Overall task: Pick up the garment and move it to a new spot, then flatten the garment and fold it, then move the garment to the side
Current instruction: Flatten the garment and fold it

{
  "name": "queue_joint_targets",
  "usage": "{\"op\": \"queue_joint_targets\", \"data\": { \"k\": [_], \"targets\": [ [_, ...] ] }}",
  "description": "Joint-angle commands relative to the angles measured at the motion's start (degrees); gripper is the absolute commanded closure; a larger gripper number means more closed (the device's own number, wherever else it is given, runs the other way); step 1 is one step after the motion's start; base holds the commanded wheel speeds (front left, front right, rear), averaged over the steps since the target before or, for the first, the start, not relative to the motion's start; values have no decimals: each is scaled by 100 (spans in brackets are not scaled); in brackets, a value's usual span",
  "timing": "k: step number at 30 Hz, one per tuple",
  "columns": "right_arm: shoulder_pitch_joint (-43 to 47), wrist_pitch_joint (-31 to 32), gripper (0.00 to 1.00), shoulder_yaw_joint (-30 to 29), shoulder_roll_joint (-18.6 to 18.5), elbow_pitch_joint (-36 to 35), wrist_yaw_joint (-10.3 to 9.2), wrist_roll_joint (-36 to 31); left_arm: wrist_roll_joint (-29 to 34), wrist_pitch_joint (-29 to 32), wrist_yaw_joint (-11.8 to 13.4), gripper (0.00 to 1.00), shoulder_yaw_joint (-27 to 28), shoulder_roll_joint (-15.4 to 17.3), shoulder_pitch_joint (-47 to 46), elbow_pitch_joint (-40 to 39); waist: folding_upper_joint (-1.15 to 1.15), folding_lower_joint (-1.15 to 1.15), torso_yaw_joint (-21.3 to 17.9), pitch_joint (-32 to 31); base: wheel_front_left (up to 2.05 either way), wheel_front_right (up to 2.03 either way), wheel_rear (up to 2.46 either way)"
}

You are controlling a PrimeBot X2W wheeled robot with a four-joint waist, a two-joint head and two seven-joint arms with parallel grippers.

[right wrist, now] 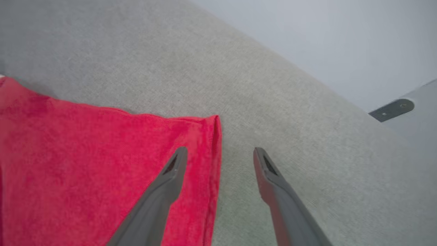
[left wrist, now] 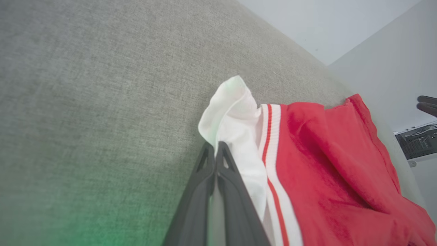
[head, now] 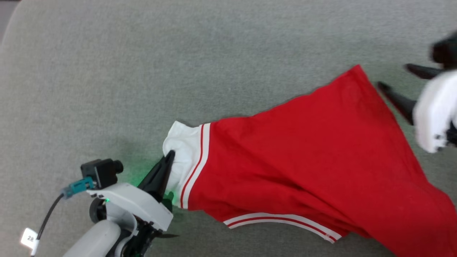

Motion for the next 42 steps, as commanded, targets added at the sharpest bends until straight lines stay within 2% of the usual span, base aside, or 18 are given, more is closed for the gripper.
{"op": "queue_joint_targets", "data": {
  "k": [1,7,11,18,26,33,34,35,37,38,42],
  "targets": [
    [-205,274,0,93,387,139,-9,-228,54,-23,-67,100,-20,-70,-135,53,0,0,225,236,0,0,0],
    [-403,781,0,241,833,457,-9,-553,63,-53,-186,100,-52,-229,-295,232,0,0,378,389,0,0,0],
    [-436,871,0,264,710,585,-9,-746,62,-82,-285,100,-82,-340,-393,391,0,0,471,465,0,0,0],
    [-291,900,0,80,653,589,-9,-709,28,-141,-418,100,-50,-410,-417,628,0,0,485,580,0,0,0],
    [-277,896,0,-302,654,578,-9,-836,40,-147,-511,100,-70,-472,-484,767,0,0,463,697,0,0,0],
    [-116,1186,0,-175,686,546,-8,-763,36,-130,-577,100,-103,-552,-577,871,0,0,452,826,0,0,0],
    [-100,1234,5,-156,691,559,-8,-738,36,-125,-584,100,-113,-565,-596,883,0,0,458,846,0,0,0],
    [-92,1282,45,-170,696,584,-8,-739,40,-122,-595,100,-122,-579,-609,899,0,0,466,861,0,0,0],
    [-72,1374,93,-150,695,612,-8,-733,41,-118,-623,100,-144,-610,-632,928,0,0,478,875,0,0,0],
    [-65,1395,100,-149,702,615,-8,-722,40,-116,-625,100,-152,-621,-645,945,0,0,484,876,0,0,0],
    [-49,1333,100,-229,735,648,-9,-679,23,-129,-673,100,-157,-643,-652,1033,0,0,491,789,0,0,0]
  ]
}}
